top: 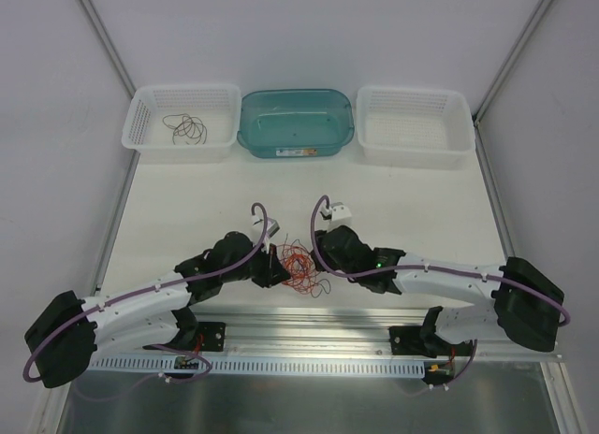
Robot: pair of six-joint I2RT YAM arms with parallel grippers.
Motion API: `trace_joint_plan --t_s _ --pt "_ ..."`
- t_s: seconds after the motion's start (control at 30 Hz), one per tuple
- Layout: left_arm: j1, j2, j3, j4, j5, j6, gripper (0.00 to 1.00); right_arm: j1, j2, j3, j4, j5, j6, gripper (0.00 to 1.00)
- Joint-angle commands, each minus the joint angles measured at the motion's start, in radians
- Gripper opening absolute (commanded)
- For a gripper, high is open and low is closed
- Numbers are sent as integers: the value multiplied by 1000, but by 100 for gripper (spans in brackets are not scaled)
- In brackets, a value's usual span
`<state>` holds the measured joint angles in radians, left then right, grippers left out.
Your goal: Untangle the cables
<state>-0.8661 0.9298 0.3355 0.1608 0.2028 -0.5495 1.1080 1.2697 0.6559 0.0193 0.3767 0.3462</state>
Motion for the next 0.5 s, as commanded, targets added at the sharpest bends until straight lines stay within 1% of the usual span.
trace_joint_plan --t_s 0.0,0.27,0.33,0.4,0.47 --pt "-17 -22 28 48 24 8 0 -11 23 -1 82 -28 -18 38" --pt "-17 -45 17 48 12 10 0 -23 82 -6 128 -68 -21 37" --pt "-17 -52 14 48 10 10 0 -23 89 -12 136 -68 -18 33" --pt "-17 -52 13 46 15 13 0 -28 88 -13 137 -68 -18 32" --pt "-17 -51 10 46 15 13 0 -30 88 -13 137 -67 -18 28"
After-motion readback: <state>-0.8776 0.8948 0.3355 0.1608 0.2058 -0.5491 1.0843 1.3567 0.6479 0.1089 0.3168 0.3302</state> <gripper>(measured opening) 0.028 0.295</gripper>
